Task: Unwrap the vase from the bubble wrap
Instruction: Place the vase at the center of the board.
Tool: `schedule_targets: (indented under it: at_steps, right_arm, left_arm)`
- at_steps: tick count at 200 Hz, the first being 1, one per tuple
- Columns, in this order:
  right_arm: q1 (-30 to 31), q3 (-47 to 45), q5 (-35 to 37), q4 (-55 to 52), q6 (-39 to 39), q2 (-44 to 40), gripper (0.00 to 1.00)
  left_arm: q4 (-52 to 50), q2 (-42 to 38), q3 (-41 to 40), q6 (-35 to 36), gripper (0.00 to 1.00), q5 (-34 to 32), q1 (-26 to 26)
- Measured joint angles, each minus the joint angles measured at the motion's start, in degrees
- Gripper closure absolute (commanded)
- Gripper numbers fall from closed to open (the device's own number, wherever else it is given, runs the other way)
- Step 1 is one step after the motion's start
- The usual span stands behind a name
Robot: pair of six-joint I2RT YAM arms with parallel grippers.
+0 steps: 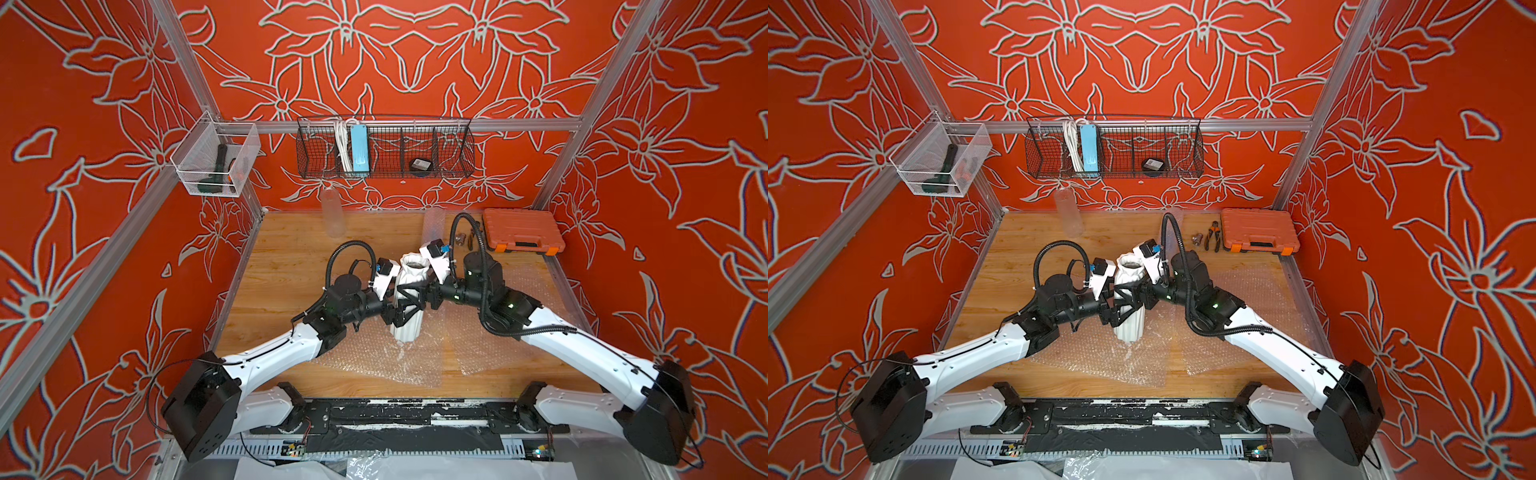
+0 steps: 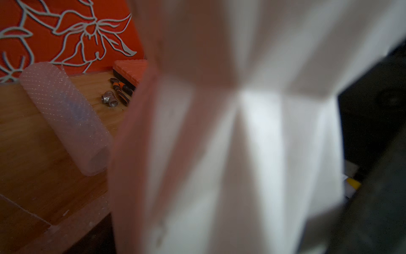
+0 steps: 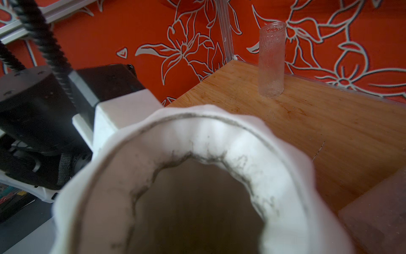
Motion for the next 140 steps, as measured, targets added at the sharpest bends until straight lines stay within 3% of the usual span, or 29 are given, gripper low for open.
schedule_targets:
  at_steps: [13,53,89,109,140]
  right_arm:
    - [0.1,0.0,0.2,0.0,0.2,0.0,0.40]
    - [0.1,0.0,0.3,-0.2,0.6,-0.1,0.38]
    - [0.2,0.0,1.7,-1.3,0.5,-1.0,0.15]
    - [0.5,0.0,4.3,-2.8,0.1,-2.4,0.09]
    - [0.5,0.0,11.0,-4.2,-0.9,-7.1,0.05]
  left_arm:
    - [0.2,0.0,0.0,0.0,0.25,0.2,0.0]
    - [0.6,0.3,0.0,0.0,0.29,0.2,-0.1]
    - [1.6,0.3,-0.4,0.9,0.30,-0.8,-0.4]
    - [1.6,-0.3,-1.0,1.9,0.29,-2.3,-0.8]
    - [-2.2,-1.4,-2.4,4.4,0.29,-10.2,-0.2]
